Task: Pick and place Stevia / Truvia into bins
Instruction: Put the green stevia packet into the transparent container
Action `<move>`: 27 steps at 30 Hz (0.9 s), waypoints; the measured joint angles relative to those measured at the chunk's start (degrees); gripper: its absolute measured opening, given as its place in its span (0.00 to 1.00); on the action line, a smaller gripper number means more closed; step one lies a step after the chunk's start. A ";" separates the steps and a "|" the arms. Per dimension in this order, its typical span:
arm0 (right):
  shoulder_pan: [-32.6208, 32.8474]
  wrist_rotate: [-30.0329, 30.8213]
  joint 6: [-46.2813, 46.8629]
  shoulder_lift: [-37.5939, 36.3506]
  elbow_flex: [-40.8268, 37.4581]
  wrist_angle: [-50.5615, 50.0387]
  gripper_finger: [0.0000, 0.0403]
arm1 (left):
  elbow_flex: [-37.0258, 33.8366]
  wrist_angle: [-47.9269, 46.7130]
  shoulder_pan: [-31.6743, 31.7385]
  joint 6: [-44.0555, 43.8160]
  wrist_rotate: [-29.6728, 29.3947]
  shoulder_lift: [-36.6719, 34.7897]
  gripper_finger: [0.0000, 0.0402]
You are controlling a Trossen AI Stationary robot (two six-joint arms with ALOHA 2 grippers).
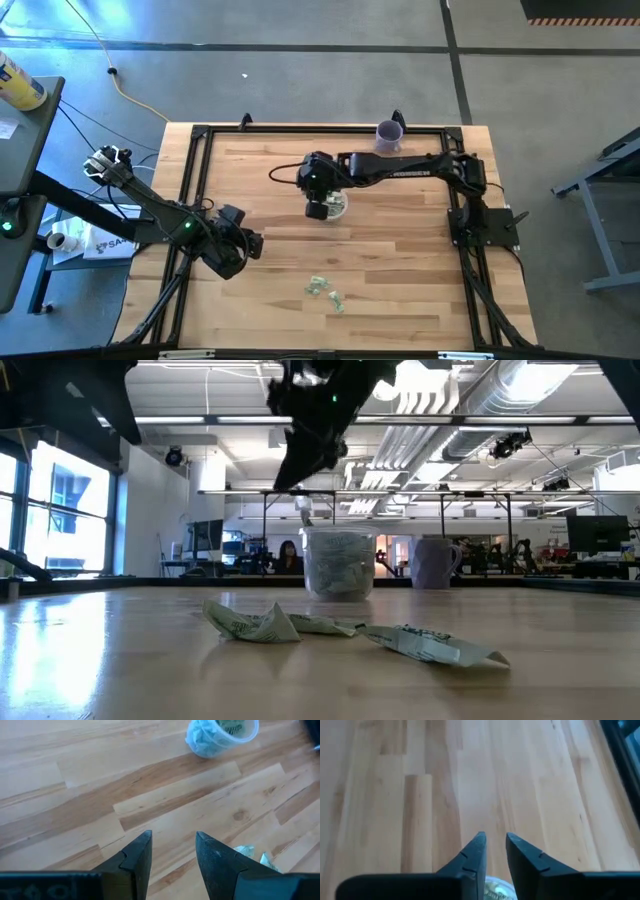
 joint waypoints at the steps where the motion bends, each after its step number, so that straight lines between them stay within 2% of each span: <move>1: -0.44 -0.38 0.32 0.69 0.00 -0.08 0.16 | 0.00 -0.04 0.00 -0.11 -0.49 0.00 0.46; 6: -1.66 -1.95 0.30 3.13 -0.18 -3.60 0.13 | 0.01 -0.02 0.00 -0.51 -0.96 0.00 0.46; 12: -1.62 0.95 -0.42 2.95 -0.09 -10.11 0.10 | 0.02 -0.07 0.00 -0.53 -1.03 0.00 0.46; 17: -1.65 0.54 -1.78 2.75 -0.16 -16.07 0.08 | 0.07 -0.48 0.00 -0.54 -1.10 0.00 0.46; 22: -1.30 0.75 -0.15 0.66 -0.20 -14.72 0.08 | 0.07 -0.50 0.00 -0.55 -1.12 0.00 0.46; 27: -0.43 -1.05 1.45 -1.88 -0.04 -7.28 0.11 | 0.07 -0.89 0.00 -0.53 -1.31 0.00 0.46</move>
